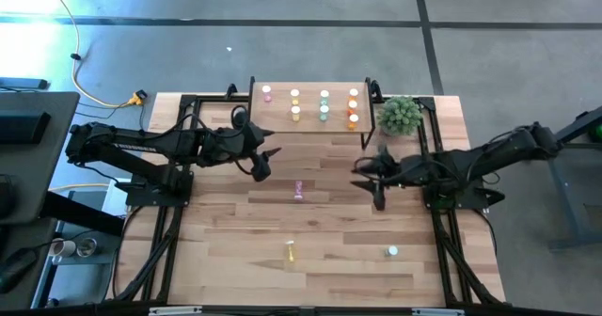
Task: Pick and place medicine bottles onto shelf by color
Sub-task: Put the blue pill bottle aligned with the other blue pill bottles on the shelf
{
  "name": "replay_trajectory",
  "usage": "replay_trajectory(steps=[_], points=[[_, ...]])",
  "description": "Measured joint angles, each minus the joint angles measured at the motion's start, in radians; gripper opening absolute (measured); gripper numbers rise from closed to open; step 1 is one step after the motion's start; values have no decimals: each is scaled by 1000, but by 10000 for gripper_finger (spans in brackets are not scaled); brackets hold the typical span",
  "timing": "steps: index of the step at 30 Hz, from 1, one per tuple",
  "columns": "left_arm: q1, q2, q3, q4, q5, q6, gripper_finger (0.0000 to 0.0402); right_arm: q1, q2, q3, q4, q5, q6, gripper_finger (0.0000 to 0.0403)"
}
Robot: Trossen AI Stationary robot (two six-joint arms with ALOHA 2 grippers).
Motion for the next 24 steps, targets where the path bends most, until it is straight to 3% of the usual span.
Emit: replay_trajectory(steps=[7,12,24], points=[[-5,0,0,0,81,-39,229,186,3,0,-25,9,276,143],[-31,0,0,0,81,-40,229,327,31,0,-25,90,493,140],[-99,0,0,-1,81,-76,229,586,219,0,77,139,991,139]])
